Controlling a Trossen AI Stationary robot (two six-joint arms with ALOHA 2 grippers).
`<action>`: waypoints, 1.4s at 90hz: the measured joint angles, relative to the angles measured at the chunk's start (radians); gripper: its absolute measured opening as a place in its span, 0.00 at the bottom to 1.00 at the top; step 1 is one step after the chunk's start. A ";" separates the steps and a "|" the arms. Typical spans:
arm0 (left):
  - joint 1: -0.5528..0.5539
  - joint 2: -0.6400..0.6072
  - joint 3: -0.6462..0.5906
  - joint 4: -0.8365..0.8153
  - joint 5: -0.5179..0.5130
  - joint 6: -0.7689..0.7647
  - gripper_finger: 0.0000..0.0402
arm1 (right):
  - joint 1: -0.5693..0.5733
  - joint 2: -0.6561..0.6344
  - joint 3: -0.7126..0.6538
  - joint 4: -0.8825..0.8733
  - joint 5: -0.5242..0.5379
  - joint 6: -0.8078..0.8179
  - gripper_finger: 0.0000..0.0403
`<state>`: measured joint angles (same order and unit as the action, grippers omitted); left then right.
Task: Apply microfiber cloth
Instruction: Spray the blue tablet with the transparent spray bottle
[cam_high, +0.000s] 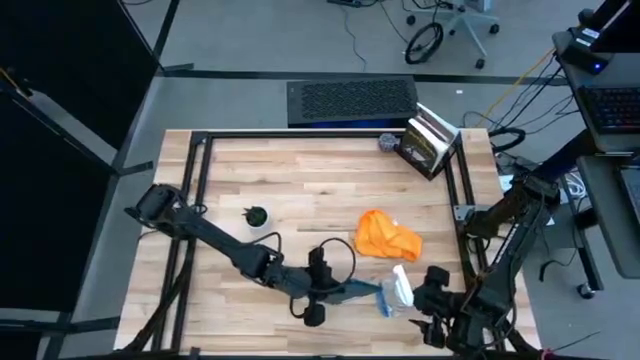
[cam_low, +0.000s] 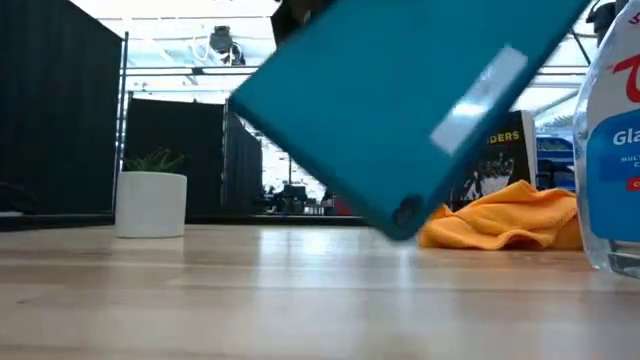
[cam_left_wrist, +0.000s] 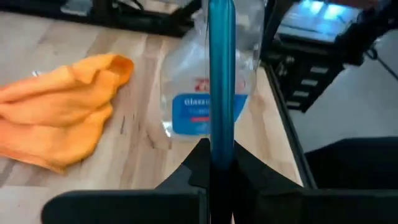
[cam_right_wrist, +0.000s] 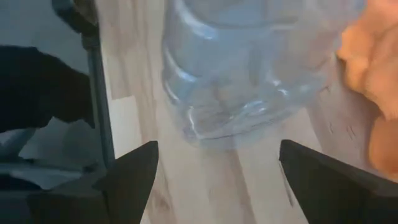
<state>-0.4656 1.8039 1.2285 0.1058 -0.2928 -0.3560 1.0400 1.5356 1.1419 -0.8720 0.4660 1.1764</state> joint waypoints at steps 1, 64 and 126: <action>0.000 -0.002 0.000 0.001 -0.001 0.000 0.02 | -0.001 0.000 0.000 0.000 -0.004 -0.010 0.79; 0.014 -0.075 0.001 -0.018 -0.033 0.023 0.02 | 0.043 -0.231 0.000 -0.189 0.195 0.103 0.96; 0.048 -0.085 0.001 -0.017 -0.034 0.025 0.02 | 0.183 -0.253 -0.131 0.073 0.617 -0.147 0.95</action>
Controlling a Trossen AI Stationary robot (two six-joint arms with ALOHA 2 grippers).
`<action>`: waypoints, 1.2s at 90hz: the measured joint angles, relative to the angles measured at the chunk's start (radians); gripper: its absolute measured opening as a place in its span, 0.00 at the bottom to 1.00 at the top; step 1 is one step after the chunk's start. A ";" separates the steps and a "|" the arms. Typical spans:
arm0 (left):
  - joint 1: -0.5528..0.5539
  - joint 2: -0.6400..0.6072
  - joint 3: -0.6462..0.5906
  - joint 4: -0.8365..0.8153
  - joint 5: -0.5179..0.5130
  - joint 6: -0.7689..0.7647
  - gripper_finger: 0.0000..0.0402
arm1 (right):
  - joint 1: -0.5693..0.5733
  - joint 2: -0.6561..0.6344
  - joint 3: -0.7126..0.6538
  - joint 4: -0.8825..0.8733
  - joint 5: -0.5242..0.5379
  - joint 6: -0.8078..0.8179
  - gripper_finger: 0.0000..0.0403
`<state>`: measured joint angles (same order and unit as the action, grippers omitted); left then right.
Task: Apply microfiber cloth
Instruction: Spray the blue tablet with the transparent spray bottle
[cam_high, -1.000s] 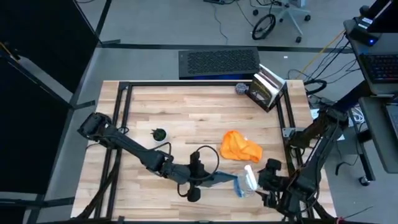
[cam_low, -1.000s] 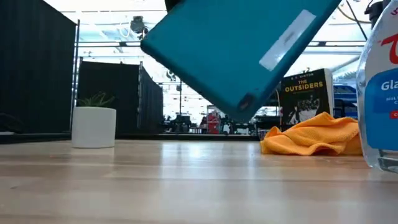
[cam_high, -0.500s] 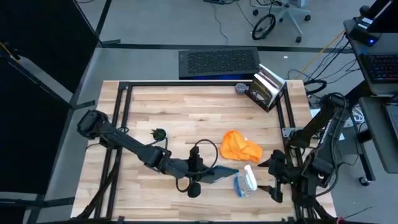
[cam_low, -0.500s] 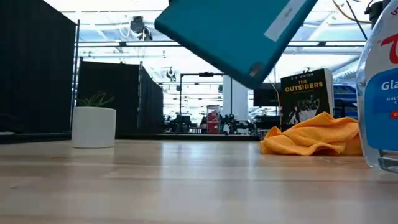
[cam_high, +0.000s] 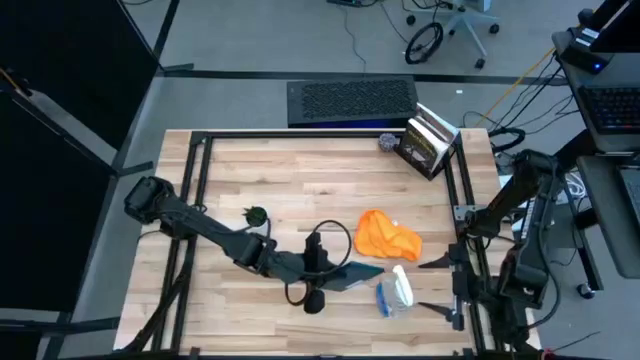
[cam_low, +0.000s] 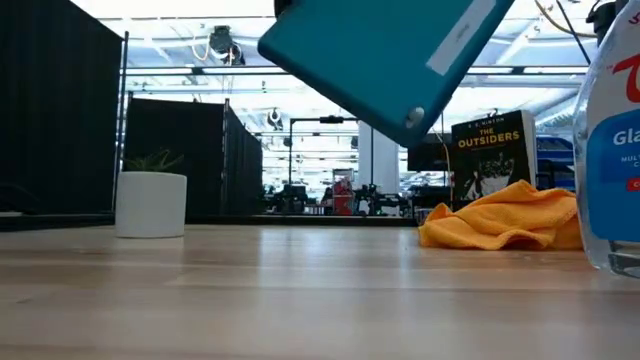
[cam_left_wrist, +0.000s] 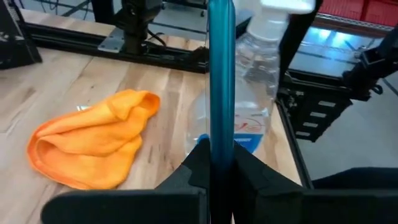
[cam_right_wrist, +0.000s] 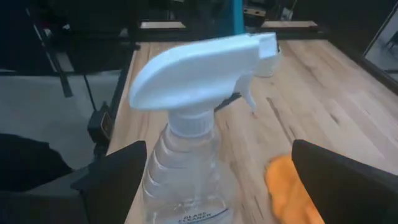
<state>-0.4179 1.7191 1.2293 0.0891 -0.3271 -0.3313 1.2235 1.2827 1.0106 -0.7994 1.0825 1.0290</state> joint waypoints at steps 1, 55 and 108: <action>0.002 0.000 0.000 0.000 0.000 0.000 0.02 | -0.001 0.000 -0.003 0.009 0.001 -0.005 0.95; 0.078 -0.404 0.002 -0.283 -0.203 0.157 0.02 | -0.040 -0.063 -0.011 0.204 -0.081 -0.219 0.95; 0.128 -0.541 0.002 -0.469 -0.168 0.153 0.02 | -0.041 -0.133 -0.148 0.208 -0.084 -0.101 0.95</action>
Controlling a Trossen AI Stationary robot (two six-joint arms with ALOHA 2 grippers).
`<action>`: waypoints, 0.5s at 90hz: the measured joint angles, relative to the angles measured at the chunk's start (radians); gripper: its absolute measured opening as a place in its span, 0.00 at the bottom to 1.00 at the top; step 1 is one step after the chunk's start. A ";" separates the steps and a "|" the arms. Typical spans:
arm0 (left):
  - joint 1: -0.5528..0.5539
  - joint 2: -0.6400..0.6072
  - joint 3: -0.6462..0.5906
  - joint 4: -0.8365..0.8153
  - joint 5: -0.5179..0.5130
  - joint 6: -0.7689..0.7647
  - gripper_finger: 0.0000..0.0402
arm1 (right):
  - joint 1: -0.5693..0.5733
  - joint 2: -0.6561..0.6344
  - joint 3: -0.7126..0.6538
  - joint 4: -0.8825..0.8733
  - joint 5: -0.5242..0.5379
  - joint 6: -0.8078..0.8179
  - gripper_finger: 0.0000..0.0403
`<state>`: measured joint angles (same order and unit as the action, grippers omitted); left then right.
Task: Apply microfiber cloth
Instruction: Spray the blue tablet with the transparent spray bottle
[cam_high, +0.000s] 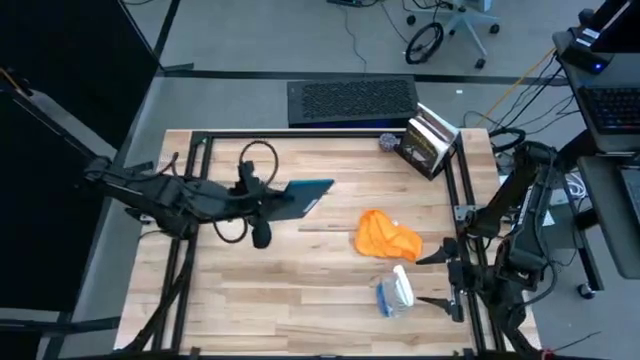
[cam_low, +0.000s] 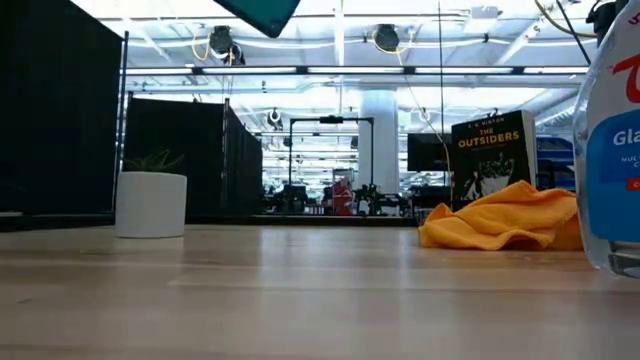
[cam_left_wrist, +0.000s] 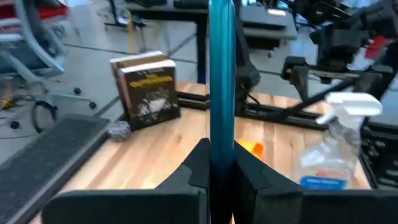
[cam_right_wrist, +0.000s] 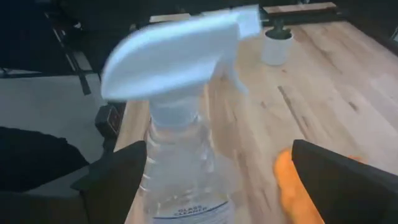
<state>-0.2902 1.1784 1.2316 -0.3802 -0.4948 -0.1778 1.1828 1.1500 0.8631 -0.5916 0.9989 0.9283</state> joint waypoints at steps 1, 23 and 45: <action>0.001 0.005 0.000 0.002 0.005 0.000 0.02 | -0.001 0.000 -0.006 0.018 0.001 -0.009 0.95; 0.041 0.087 -0.001 0.060 0.095 0.000 0.02 | -0.033 -0.002 -0.053 0.244 0.017 -0.244 0.95; 0.069 0.140 -0.001 0.069 0.127 -0.003 0.02 | -0.094 -0.004 -0.053 0.252 0.012 -0.333 0.95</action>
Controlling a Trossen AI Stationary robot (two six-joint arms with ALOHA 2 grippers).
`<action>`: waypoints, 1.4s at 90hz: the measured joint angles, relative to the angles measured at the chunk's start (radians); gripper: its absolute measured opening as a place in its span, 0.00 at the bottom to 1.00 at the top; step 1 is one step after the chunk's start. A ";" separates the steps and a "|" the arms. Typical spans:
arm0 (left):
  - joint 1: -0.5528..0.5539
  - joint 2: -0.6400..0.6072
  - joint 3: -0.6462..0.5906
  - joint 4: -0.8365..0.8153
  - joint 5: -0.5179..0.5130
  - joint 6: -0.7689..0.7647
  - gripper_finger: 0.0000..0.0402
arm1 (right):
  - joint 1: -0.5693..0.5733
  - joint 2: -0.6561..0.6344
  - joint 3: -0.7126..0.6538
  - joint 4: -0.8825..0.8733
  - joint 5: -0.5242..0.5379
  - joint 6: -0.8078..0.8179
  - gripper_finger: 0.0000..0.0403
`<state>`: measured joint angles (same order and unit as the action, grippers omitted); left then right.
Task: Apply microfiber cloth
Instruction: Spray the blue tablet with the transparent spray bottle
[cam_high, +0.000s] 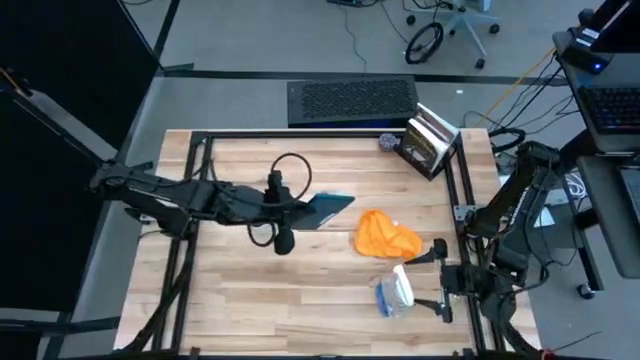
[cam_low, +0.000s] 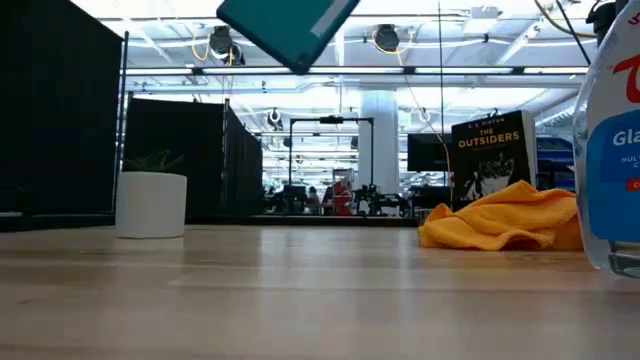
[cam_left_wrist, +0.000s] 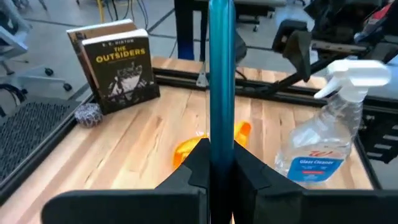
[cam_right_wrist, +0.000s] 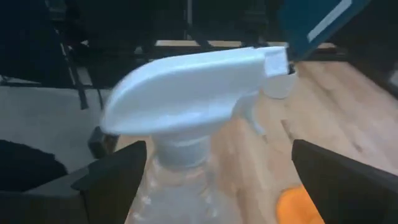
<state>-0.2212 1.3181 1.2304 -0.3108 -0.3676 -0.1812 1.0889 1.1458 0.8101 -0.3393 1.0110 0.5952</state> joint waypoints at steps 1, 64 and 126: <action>0.001 0.002 0.000 0.001 0.000 0.000 0.02 | -0.003 0.000 0.000 0.004 -0.004 -0.006 0.95; 0.017 0.275 0.000 0.452 0.064 0.072 0.02 | -0.096 0.000 0.000 0.118 -0.179 -0.168 0.95; 0.032 0.477 0.000 0.896 0.159 0.085 0.02 | -0.106 0.003 0.000 0.157 -0.201 -0.215 0.95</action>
<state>-0.1890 1.7954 1.2304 0.5849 -0.2089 -0.0966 0.9831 1.1485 0.8097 -0.1827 0.8104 0.3798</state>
